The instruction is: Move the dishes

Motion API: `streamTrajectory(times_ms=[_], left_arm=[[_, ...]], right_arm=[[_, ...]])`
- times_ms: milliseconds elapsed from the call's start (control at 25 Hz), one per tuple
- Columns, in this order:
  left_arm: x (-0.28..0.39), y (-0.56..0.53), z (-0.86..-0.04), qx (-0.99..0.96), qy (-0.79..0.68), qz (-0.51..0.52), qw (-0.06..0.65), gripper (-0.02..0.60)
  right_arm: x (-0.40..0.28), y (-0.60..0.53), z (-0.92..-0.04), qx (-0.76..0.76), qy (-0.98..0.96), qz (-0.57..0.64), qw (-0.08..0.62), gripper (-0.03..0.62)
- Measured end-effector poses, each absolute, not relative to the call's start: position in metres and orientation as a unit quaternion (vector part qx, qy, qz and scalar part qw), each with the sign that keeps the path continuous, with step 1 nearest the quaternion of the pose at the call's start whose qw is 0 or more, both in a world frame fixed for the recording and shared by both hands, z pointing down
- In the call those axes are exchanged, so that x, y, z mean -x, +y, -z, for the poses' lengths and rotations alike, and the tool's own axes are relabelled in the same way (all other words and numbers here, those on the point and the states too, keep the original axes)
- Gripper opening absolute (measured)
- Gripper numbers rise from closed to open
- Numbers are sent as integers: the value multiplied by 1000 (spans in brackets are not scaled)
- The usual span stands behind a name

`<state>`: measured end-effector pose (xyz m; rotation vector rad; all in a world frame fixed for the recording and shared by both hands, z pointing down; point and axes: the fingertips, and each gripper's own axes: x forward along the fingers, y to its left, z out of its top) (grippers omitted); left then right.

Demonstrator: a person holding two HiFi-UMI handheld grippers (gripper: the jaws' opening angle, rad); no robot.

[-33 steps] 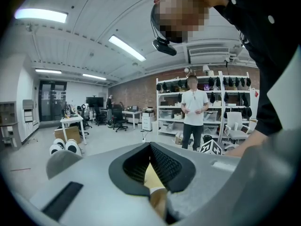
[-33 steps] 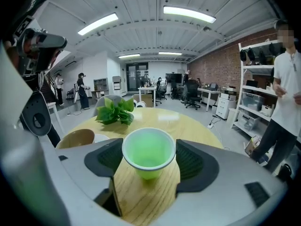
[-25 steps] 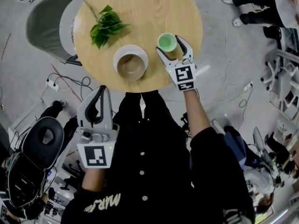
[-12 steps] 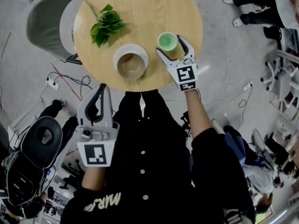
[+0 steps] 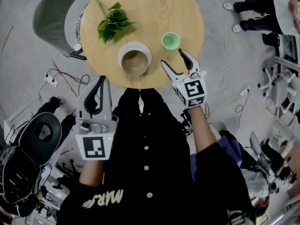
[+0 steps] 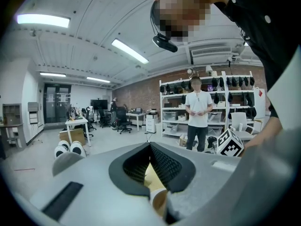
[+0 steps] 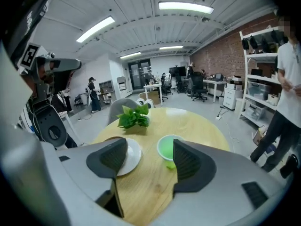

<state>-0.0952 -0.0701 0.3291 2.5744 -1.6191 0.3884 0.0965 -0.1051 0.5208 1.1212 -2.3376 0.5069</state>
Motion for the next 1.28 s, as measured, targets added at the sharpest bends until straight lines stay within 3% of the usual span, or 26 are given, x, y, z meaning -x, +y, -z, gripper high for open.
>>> streamTrajectory(times_ms=[480,1280], left_arm=[[116,-57,-326,-832,-541,-117,30,2],[133,-37,-350,-829,-542,-131,47,2]], right_arm=[[-24,-65,-572,-371,-836,-296,277,219],[-6,-74,-624,-413,-777,-389,274,38]])
